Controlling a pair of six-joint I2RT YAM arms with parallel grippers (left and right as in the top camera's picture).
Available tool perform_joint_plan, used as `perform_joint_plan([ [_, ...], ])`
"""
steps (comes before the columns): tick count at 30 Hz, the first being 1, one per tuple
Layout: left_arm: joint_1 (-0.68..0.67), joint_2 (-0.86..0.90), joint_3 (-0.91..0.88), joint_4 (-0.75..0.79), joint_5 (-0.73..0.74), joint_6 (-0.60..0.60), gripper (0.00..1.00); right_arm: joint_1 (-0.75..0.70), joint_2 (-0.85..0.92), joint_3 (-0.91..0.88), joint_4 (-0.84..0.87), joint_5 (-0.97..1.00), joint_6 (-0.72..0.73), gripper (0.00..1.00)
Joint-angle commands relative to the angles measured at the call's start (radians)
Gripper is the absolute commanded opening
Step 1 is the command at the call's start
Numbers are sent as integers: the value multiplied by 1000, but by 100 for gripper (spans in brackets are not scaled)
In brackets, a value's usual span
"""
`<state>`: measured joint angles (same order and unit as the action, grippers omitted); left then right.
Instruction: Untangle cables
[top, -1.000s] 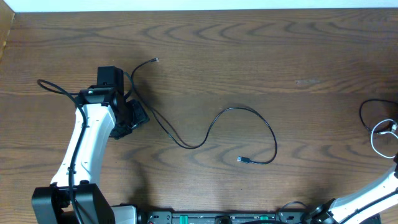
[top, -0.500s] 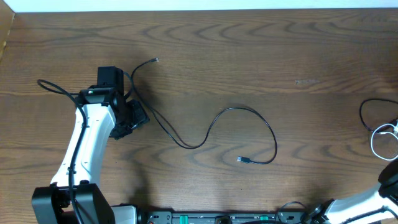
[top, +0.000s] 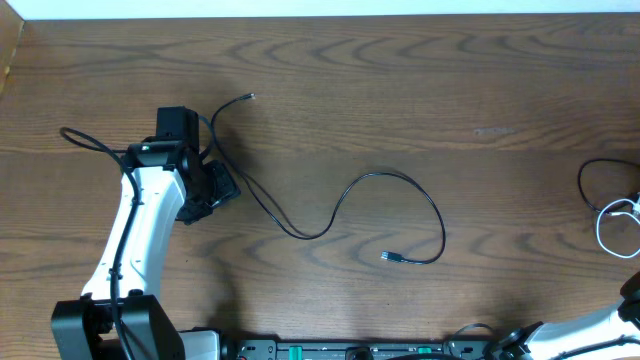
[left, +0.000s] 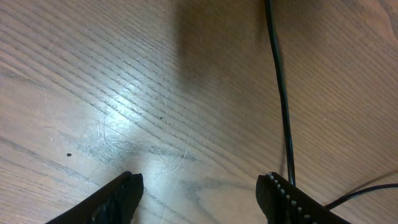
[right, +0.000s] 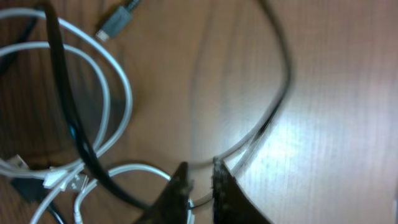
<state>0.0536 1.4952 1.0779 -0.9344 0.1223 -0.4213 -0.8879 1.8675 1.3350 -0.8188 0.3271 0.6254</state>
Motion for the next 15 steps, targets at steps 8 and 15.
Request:
perform_joint_plan([
  [8, 2, 0, 5, -3, -2, 5, 64, 85, 5, -241, 431, -389, -250, 5],
  [15, 2, 0, 5, -4, -2, 5, 64, 138, 5, -272, 472, -386, -268, 4],
])
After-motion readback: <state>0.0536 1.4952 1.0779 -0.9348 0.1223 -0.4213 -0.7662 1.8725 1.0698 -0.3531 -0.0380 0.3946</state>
